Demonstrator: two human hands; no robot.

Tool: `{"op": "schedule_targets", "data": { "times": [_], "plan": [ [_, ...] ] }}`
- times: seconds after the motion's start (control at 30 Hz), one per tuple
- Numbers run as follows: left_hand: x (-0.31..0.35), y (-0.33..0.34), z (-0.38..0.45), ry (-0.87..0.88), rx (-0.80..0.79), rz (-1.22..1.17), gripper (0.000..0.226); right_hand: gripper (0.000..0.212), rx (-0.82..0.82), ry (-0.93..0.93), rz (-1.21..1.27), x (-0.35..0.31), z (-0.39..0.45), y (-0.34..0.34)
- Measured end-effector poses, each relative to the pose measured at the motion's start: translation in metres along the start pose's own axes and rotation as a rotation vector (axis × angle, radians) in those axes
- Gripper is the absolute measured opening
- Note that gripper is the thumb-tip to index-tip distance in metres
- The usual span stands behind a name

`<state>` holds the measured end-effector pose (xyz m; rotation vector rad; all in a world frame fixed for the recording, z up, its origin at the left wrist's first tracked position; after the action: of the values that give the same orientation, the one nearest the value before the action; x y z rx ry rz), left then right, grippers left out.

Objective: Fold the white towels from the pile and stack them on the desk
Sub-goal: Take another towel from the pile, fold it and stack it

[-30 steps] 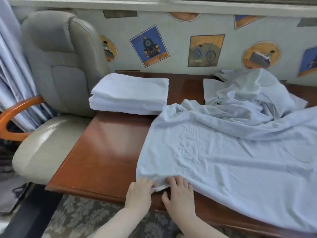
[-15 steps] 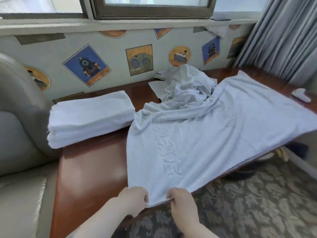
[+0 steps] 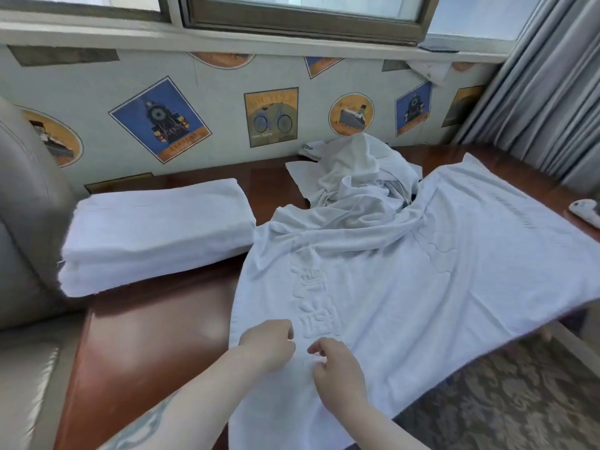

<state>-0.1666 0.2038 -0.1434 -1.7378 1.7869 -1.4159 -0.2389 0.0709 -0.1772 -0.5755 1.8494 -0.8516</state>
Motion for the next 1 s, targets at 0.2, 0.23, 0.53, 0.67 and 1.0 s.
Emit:
{"op": "schedule_targets", "data": {
  "times": [0.2,0.23,0.53,0.67,1.0],
  "plan": [
    [-0.005,-0.028,0.089,-0.117,0.302,-0.437,0.038,0.041,-0.051,-0.125,-0.034,-0.024,0.115,-0.03],
    [-0.009,-0.041,0.101,-0.145,0.43,-0.462,0.04,0.041,-0.048,-0.131,-0.017,-0.029,0.14,-0.042],
    [-0.027,-0.089,0.158,-0.517,0.933,-0.326,0.054,0.055,-0.13,-0.247,-0.038,-0.146,0.341,-0.044],
    [-0.031,-0.068,0.174,-0.513,0.881,-0.234,0.069,0.072,-0.392,-0.213,-0.455,-0.155,0.37,0.009],
    [-0.033,-0.101,0.172,-0.565,0.748,-0.614,0.021,0.028,-0.098,-0.485,0.403,-0.185,0.346,-0.054]
  ]
}}
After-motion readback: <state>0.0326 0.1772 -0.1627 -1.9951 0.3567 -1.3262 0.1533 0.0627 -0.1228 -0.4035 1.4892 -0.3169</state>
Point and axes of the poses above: each hand's wrist, its own z-axis towards the middle knuckle, its own y-axis out of the palm, x = y × z, the point moved 6 cm from there along z, towards the middle knuckle, and after that the axes turned 5 degrees about y, right-handed, at the moved point
